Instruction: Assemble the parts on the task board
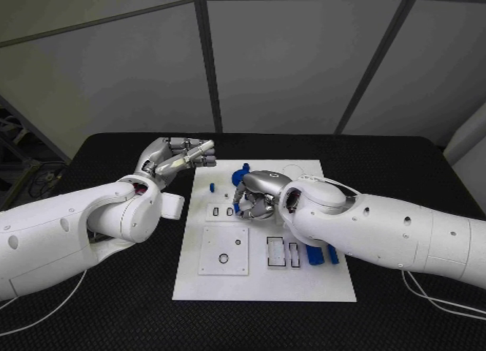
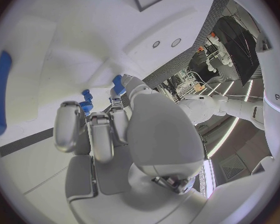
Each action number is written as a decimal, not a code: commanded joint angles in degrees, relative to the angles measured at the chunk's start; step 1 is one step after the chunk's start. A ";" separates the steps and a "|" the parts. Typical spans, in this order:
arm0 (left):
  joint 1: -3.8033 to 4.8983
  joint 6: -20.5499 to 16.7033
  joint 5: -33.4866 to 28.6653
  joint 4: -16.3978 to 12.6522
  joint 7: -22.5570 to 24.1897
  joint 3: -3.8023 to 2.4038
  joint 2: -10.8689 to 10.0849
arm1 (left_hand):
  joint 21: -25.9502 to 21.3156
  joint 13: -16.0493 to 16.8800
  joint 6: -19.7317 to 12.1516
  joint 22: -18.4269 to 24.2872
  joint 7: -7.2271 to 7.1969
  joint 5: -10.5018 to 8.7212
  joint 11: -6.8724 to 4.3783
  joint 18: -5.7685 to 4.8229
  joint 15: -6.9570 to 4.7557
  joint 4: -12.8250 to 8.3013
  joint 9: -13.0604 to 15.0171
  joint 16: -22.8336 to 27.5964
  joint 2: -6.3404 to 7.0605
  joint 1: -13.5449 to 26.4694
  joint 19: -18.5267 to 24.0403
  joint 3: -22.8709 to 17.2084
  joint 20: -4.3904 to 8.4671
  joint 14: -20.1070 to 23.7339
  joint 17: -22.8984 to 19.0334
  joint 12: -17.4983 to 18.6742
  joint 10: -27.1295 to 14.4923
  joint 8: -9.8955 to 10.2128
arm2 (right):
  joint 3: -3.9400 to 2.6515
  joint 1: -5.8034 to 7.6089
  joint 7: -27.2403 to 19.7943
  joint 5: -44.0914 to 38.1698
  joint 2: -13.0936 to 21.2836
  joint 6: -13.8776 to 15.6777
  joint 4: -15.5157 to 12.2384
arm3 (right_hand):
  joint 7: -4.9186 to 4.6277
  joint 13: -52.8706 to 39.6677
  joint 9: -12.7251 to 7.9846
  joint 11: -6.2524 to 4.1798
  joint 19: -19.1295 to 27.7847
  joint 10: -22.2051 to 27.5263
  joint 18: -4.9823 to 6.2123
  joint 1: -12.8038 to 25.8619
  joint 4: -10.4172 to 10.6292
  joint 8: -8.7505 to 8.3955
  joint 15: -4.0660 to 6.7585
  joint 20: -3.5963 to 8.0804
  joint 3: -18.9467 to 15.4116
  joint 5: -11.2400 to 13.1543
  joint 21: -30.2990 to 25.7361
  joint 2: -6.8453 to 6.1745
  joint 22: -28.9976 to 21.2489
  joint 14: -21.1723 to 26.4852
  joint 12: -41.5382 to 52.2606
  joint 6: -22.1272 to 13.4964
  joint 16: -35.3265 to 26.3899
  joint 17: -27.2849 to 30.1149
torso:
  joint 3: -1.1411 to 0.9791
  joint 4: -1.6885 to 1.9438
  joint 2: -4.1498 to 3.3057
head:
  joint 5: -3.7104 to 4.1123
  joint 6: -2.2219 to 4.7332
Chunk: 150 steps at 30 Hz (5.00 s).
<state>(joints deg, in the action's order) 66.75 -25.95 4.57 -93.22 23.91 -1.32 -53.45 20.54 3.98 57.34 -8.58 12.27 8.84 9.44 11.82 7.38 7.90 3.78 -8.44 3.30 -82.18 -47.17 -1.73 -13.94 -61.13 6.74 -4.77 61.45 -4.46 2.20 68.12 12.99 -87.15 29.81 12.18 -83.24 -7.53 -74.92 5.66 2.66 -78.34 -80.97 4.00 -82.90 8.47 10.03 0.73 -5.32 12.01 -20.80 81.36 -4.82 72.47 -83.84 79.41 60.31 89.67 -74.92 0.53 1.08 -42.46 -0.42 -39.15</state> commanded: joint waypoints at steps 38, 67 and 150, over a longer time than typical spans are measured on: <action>0.09 0.63 0.40 -0.14 -0.14 -0.05 -0.09 | 0.34 -0.03 0.17 0.08 0.03 -0.36 0.02 -1.32 -0.05 -0.42 -0.01 0.32 -0.65 0.02 0.41 0.05 -0.07 -0.47 0.07 0.04 0.17 0.39 | 0.16 -0.06 1.83 -0.91 -0.61 -2.92 0.59 | -1.17 0.09 -0.64 1.16 0.52 2.42 -0.04 3.19 0.82 -2.23 -0.57 -0.70 -0.31 1.42 -0.57 -1.84 -1.14 -6.16 -2.47 -3.05 0.33 -15.08 | 0.00 -0.01 0.03 | 0.00 -0.11; 0.08 0.83 4.50 0.24 -2.74 -0.05 -0.33 | 2.21 0.27 1.62 -0.57 -0.78 -0.39 -1.14 -1.16 -1.45 -0.49 0.11 -1.18 -1.05 0.74 -2.14 0.60 0.97 -4.80 1.24 -0.88 3.50 0.21 | 0.15 -0.06 -1.99 -0.02 1.50 9.42 -2.09 | -3.31 4.32 -1.70 3.20 1.68 6.49 0.30 3.86 5.06 -4.84 -2.38 -2.43 -6.95 7.47 -1.72 -5.12 -2.71 -6.16 -6.02 -11.20 0.33 -15.08 | -0.09 -0.14 0.11 | -0.15 0.00; 10.50 40.44 54.74 20.14 -54.24 7.95 21.84 | 55.98 59.30 -2.53 -57.09 -9.32 -1.75 -10.56 -7.27 -11.93 8.56 24.57 -68.24 -4.81 15.72 -33.95 13.21 12.29 -24.81 66.71 -61.81 15.31 -27.70 | -1.17 2.71 -21.81 39.83 21.09 14.26 -8.48 | -1.99 61.61 -1.55 2.51 26.62 12.34 6.41 -0.78 2.30 -3.30 -3.07 -4.02 2.25 -0.76 -51.96 -4.96 -53.00 12.35 -64.78 0.05 -72.72 47.85 | -0.68 -0.55 3.65 | -2.19 -3.51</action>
<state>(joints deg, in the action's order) 77.14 13.58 59.14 -73.08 -29.97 6.63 -31.71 76.78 63.19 55.16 -65.60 2.97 6.85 -1.20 3.86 -4.41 16.60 28.31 -76.90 -1.03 -66.29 -81.27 11.40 -1.55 -83.96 73.40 -66.78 77.19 -31.81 1.08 70.72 -8.63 -47.53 50.97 26.06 -91.70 -9.18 -13.36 4.16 4.71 -51.31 -68.69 9.80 -84.28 10.97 7.10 -2.15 -9.21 14.26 -21.26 29.62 -9.94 19.51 -71.16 14.82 60.54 17.29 -27.14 -0.14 0.52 -38.76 -2.61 -42.64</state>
